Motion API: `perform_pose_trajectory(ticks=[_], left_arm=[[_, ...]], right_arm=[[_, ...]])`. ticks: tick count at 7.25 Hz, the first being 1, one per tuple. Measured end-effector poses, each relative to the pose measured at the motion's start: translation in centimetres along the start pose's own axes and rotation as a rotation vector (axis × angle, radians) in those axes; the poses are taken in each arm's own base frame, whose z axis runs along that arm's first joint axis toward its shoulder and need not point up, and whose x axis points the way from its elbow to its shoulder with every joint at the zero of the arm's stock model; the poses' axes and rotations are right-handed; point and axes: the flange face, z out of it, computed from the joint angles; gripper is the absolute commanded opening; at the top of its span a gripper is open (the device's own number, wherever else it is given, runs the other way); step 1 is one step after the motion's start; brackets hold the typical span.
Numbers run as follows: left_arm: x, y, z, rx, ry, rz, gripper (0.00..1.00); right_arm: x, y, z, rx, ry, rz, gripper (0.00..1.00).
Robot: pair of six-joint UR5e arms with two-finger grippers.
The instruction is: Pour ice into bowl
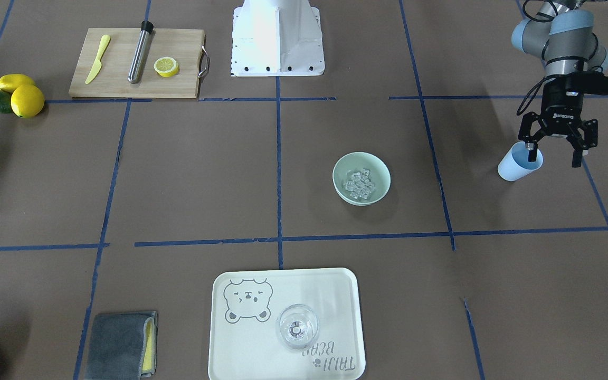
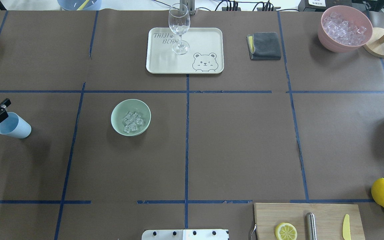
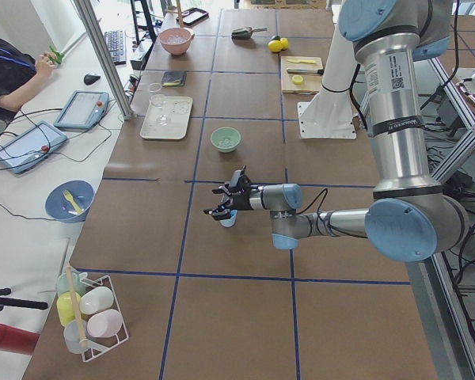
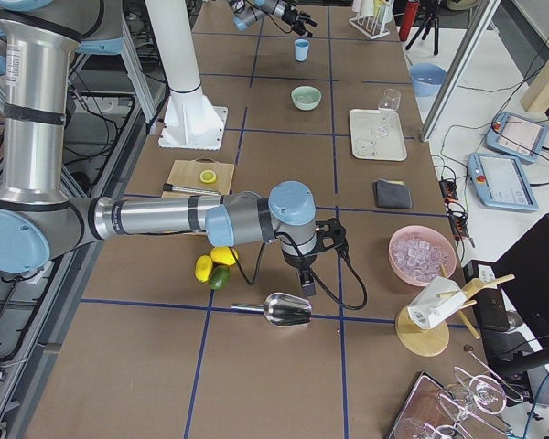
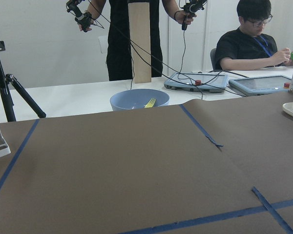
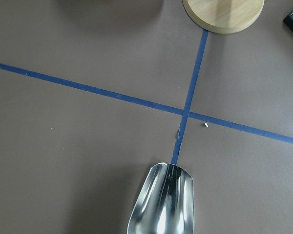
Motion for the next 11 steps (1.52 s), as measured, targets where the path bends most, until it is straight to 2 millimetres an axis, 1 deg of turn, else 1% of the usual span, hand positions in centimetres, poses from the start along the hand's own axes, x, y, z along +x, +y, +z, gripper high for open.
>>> perform_pose_trajectory(ticks=[1,2,4,5,6,7,8,9,10,11], left_arm=[[-2.9,-2.6,0.2,-0.045,0.015,0.105,1.0],[-6.2,-5.7,0.2,-0.12,0.017,0.211,1.0],[-12.5,-13.6,-0.2,-0.309,-0.034,0.375,1.0],[-15.8,-17.1,-0.4,-0.418,-0.075,0.371,1.0],[-19.0,-20.0,-0.3,-0.55,-0.107,0.282,1.0],[-21.5,-21.8,0.1,-0.705,-0.138,0.148,1.0],[-23.0,-22.3,0.5,-0.84,-0.161,0.027,1.0],[-23.9,-21.2,0.3,-0.945,-0.139,-0.096,1.0],[-24.4,-19.1,-0.4,-1.006,-0.083,-0.202,1.0],[-24.5,-17.3,-1.4,-1.033,-0.042,-0.267,1.0]], right_arm=[[-0.5,-0.3,-0.5,0.011,-0.001,-0.011,1.0],[-1.1,-0.6,-1.0,0.031,-0.001,-0.033,1.0],[-2.9,-1.9,-1.5,0.09,-0.016,-0.104,1.0],[-4.6,-3.2,-1.9,0.114,-0.052,-0.109,1.0],[-7.5,-5.1,-2.4,0.13,-0.097,-0.111,1.0],[-11.6,-7.7,-2.7,0.141,-0.139,-0.128,1.0],[-16.4,-10.3,-2.7,0.141,-0.181,-0.145,1.0],[-22.2,-12.7,-2.2,0.129,-0.232,-0.151,0.98],[-28.7,-14.9,-1.7,0.114,-0.282,-0.142,0.98],[-35.8,-16.6,-1.2,0.103,-0.32,-0.123,0.98]])
